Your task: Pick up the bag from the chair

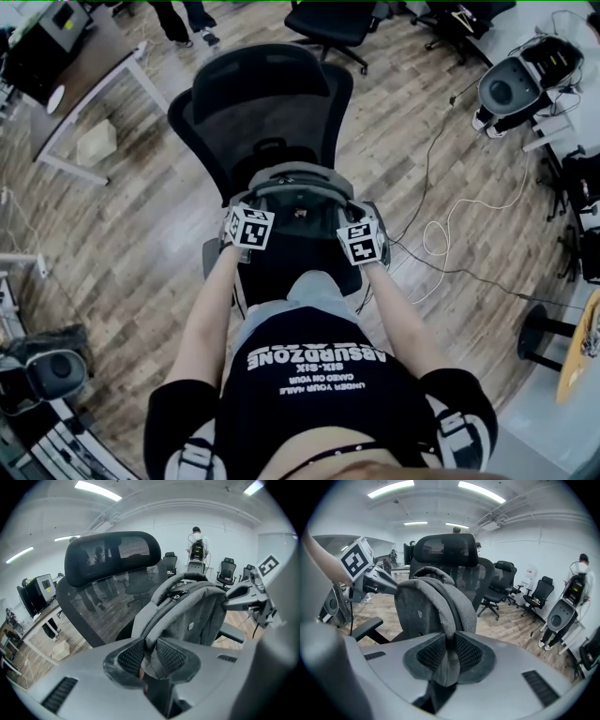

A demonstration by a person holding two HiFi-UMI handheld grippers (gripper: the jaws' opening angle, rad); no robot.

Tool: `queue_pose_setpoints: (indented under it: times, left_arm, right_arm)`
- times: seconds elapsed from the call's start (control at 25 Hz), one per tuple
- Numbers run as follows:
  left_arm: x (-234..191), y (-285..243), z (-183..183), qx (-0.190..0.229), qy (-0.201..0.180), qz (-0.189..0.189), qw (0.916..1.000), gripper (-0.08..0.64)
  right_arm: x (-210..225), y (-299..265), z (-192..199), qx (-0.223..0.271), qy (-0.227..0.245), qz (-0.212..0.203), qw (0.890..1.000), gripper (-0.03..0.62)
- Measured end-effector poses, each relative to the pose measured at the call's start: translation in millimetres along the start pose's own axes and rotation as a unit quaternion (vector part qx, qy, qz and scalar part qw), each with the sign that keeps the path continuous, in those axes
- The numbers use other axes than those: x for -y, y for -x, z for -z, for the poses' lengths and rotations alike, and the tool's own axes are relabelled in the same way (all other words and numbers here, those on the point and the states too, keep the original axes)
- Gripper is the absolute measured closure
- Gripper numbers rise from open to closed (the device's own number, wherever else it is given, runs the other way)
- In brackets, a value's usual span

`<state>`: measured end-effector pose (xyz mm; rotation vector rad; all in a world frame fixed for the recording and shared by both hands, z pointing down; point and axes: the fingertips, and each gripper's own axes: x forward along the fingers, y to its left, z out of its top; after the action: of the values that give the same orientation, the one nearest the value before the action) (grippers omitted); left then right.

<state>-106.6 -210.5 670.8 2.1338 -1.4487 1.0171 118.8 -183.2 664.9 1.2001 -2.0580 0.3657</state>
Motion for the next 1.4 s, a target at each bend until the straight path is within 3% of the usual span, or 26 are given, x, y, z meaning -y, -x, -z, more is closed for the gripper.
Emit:
queue_pose_setpoints:
  times: [0.44,1.4]
  left_arm:
    - [5,26,-17,0.018,0.000,-0.003,0.9998,0.502]
    - [-15,67,-52,0.079,0.019,-0.005,0.9967,0.517]
  right_arm:
    - [3,24,-20,0.009,-0.010,-0.019,1.000,0.525]
    - [-8,89,-90,0.116,-0.015,-0.030,0.993,0.535]
